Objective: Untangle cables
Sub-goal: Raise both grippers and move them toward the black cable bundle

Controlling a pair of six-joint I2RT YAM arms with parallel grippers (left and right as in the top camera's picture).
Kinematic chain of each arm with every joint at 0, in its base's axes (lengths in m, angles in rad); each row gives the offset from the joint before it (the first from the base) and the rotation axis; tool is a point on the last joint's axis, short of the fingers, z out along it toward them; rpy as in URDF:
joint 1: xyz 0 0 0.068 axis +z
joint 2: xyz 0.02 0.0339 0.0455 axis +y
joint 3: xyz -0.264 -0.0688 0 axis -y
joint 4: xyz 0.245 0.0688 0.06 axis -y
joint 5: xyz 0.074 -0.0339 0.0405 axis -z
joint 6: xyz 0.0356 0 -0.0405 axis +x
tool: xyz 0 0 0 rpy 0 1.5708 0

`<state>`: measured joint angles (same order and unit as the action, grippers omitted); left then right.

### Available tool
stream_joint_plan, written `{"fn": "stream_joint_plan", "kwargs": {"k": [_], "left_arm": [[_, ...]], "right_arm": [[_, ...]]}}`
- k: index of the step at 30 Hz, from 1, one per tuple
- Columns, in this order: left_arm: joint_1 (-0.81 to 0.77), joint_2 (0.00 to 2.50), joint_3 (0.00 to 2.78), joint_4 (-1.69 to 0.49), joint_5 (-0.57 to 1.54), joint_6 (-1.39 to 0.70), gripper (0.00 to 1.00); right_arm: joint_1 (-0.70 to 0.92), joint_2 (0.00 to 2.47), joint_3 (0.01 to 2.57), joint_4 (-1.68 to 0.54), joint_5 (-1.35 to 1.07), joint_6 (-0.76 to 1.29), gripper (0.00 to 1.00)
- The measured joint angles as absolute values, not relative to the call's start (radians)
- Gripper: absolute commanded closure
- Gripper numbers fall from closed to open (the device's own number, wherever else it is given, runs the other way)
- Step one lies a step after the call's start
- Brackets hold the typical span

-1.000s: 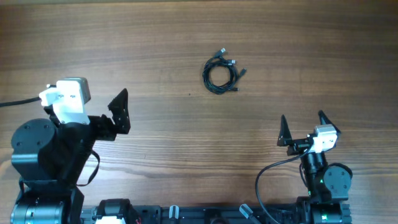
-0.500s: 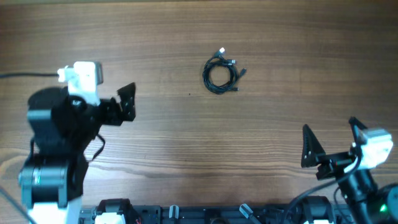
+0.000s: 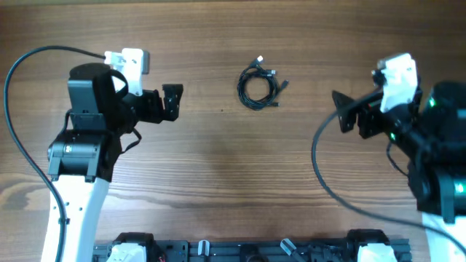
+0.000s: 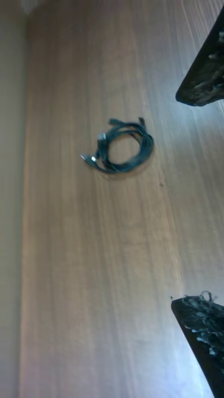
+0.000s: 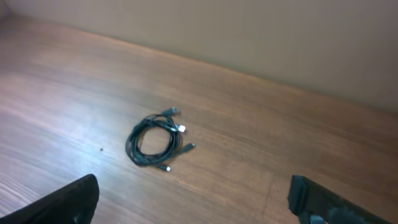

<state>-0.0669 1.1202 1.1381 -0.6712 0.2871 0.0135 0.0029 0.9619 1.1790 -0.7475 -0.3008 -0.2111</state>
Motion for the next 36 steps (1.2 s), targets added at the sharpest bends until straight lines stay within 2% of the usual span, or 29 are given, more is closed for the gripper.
{"fn": "stream_joint_plan", "kwargs": {"k": [7, 10, 14, 19, 26, 32, 36], "left_arm": [[-0.172, 1.238, 1.139, -0.574, 0.29, -0.015, 0.0], [-0.19, 1.312, 1.139, -0.539, 0.29, -0.044, 0.0], [-0.242, 1.383, 1.138, -0.487, 0.29, -0.067, 0.0], [-0.317, 1.437, 1.138, -0.41, 0.268, -0.111, 0.0], [-0.342, 1.468, 1.138, -0.386, 0.101, -0.114, 0.0], [-0.342, 1.555, 1.148, -0.344, 0.072, -0.114, 0.0], [-0.342, 1.602, 1.164, -0.319, 0.079, -0.114, 0.0]], "right_arm": [[0.003, 1.058, 1.179, -0.729, -0.314, -0.201, 0.0], [0.003, 1.058, 1.179, -0.673, -0.305, -0.149, 0.0], [0.003, 1.079, 1.179, -0.675, -0.179, -0.025, 0.0], [0.003, 1.228, 1.18, -0.705, -0.114, 0.089, 0.0], [0.003, 1.357, 1.2, -0.819, -0.114, 0.134, 0.0], [0.003, 1.361, 1.431, -1.026, -0.114, 0.093, 0.0], [0.003, 1.377, 1.534, -1.084, -0.114, 0.085, 0.0]]}}
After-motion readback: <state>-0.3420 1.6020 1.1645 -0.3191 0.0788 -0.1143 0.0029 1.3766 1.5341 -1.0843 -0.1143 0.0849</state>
